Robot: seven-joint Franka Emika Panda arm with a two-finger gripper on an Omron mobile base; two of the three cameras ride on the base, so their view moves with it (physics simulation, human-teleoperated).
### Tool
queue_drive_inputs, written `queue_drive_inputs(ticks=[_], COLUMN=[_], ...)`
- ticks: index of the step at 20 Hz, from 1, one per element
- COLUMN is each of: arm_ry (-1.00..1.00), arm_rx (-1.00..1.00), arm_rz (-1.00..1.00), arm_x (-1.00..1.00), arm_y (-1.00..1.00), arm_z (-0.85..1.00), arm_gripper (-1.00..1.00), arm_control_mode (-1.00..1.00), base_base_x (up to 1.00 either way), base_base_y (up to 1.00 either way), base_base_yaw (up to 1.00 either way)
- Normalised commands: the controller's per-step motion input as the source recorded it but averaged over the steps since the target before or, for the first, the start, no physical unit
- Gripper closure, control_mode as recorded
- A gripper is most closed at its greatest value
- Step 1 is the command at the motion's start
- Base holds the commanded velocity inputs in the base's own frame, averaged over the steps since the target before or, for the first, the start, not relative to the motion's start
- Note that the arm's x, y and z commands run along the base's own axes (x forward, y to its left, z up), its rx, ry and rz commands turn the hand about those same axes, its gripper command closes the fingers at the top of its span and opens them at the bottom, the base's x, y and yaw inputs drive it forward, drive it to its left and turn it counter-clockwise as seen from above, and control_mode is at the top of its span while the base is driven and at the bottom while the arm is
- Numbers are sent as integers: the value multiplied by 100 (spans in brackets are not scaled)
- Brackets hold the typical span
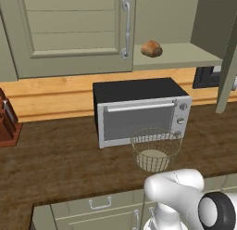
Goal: Open the cabinet, pick up the bread from the cabinet and place it in the basket. Then move the basket to the dining counter.
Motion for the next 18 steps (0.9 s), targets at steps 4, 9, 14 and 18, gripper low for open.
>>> queue_drive_inputs(ticks=[4, 9, 14, 18], arm_ry=[-2, 5, 39, 54], arm_rx=[-25, -41, -66, -62], arm_rz=[-12, -19, -16, -16], arm_x=[-93, -70, 13, 71], arm_y=[32, 75, 100, 90], arm_z=[0, 0, -15, -26], arm_gripper=[-100, -100, -100, -100], arm_control_mode=[-100, -100, -100, -100], base_base_x=[0, 0, 0, 0], base_base_y=[0, 0, 0, 0], base_base_yaw=[0, 0, 0, 0])
